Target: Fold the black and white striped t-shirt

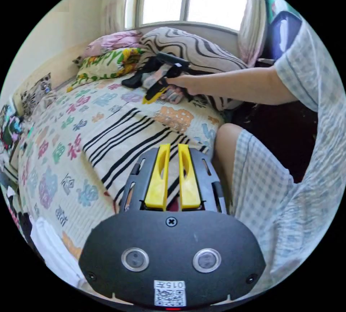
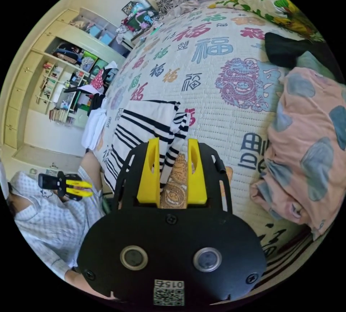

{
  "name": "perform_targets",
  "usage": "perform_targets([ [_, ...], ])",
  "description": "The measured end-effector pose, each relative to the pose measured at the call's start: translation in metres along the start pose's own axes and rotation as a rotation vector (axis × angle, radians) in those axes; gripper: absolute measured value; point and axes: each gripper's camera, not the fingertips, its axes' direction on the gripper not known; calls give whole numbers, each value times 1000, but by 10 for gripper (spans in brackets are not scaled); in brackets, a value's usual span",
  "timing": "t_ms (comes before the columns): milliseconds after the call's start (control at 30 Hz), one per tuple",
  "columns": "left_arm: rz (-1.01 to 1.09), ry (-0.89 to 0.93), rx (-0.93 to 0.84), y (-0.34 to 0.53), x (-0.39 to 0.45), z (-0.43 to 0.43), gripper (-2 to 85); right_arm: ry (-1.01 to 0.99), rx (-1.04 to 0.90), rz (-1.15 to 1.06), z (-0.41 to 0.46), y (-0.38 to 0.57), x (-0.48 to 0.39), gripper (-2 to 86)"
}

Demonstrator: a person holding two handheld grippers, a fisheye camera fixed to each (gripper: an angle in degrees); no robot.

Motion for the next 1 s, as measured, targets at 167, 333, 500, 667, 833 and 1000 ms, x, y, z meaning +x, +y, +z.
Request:
perform_targets([
  [167, -216, -121, -146, 9, -74, 21, 66, -77, 15, 77, 15, -9, 7, 90],
  [333, -231, -57, -230, 1, -80, 55, 65, -15, -37, 84, 10, -2, 14, 29],
  [500, -154, -19, -256, -19, -65, 75, 61, -4, -15, 103, -8, 14, 24, 20],
  [667, -107, 30, -316, -39, -79, 77, 62, -9, -23, 116, -23, 35, 18, 53],
  [833, -128, -46, -129, -86, -113, 51, 60, -82, -105, 53, -37, 114, -29, 88],
  [1000, -176, 8, -158, -144, -143, 87, 60, -45, -239, 116, -9, 168, -45, 91],
])
